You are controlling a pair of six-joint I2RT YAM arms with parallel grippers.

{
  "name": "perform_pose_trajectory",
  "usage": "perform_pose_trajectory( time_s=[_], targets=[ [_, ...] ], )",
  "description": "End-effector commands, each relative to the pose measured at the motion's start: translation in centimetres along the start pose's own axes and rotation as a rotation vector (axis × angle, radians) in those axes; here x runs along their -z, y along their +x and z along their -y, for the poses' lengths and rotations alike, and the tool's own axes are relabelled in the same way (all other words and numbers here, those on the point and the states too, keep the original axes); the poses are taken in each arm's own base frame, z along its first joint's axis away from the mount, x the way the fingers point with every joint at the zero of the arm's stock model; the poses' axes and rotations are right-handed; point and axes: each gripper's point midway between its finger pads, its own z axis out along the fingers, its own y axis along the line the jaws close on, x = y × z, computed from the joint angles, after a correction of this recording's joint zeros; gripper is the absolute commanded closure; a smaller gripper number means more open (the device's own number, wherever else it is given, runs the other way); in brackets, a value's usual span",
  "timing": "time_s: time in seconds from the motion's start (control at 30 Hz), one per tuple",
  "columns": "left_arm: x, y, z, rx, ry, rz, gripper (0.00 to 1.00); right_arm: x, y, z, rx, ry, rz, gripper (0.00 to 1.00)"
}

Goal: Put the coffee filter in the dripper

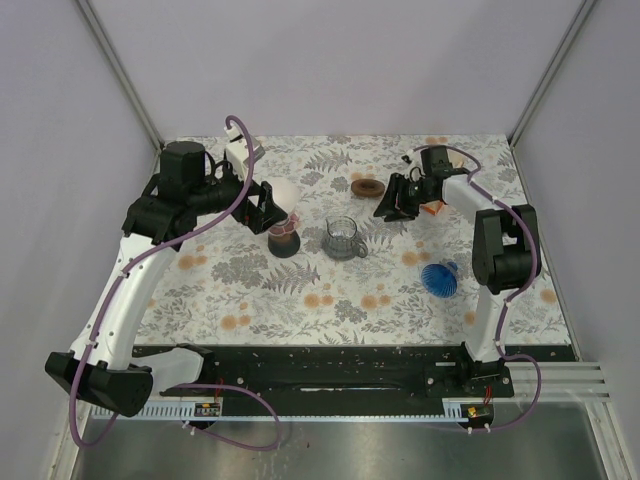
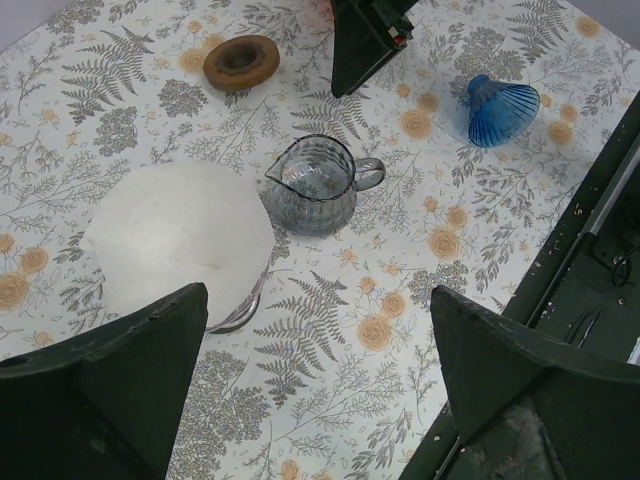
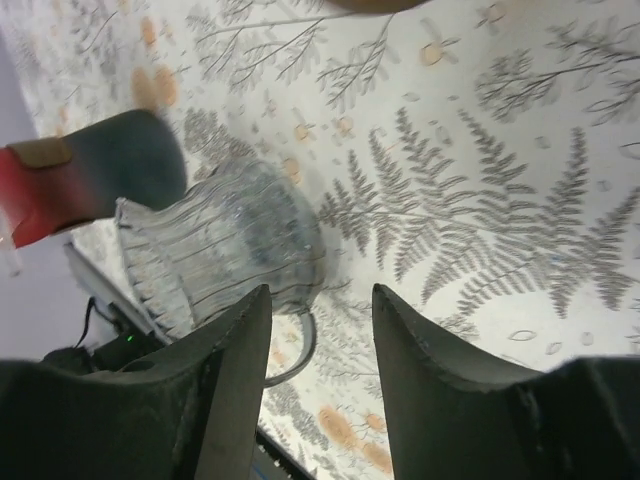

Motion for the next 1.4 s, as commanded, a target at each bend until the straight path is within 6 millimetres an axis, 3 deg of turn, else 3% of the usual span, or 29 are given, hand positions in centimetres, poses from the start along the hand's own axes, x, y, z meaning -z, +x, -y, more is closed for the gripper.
perform_pose_trajectory(
  time_s=[0.0, 0.1, 0.17, 0.33, 0.53, 0.63, 0.83, 1.0, 1.23, 1.37],
  targets=[
    [0.6, -1.8, 0.1, -0.063, -0.012, 0.064, 0.04, 1.5, -3.9, 1.3, 0.087, 0.195, 0.139, 0.45],
    [0.6, -2.0, 0.0, -0.067, -0.016, 0.066, 0.04, 1.8, -5.7, 2.4, 0.206, 0.346, 0.179, 0.39],
    [0.7, -2.1, 0.0, -0.068, -0.019, 0.068, 0.04, 1.5, -6.9, 2.1, 0.282, 0.399, 0.194, 0.29],
    [0.8, -2.3, -0.2, -0.070, -0.029, 0.068, 0.03, 0.3, -10.9, 2.9, 0.234, 0.501, 0.253, 0.21],
    [1.1, -2.1, -0.2, -0.075, -0.039, 0.062, 0.03, -4.1, -10.5, 4.0, 0.289, 0.521, 0.180, 0.19],
    [1.1, -2.3, -0.2, -0.074, -0.040, 0.063, 0.03, -5.0, -11.0, 4.6, 0.279, 0.541, 0.178, 0.20],
    [1.2, -2.4, -0.2, -0.074, -0.039, 0.066, 0.03, -7.0, -10.2, 5.8, 0.264, 0.526, 0.120, 0.31],
    [1.2, -2.6, -0.3, -0.079, -0.048, 0.068, 0.03, -7.9, -9.3, 5.7, 0.266, 0.507, 0.091, 0.62],
    [1.5, -2.7, -0.4, -0.082, -0.054, 0.075, 0.03, -5.4, -10.4, 4.4, 0.308, 0.535, 0.144, 0.97],
    [1.7, -2.8, -0.4, -0.087, -0.057, 0.079, 0.03, -2.5, -11.5, 2.4, 0.348, 0.541, 0.214, 1.00]
  ],
)
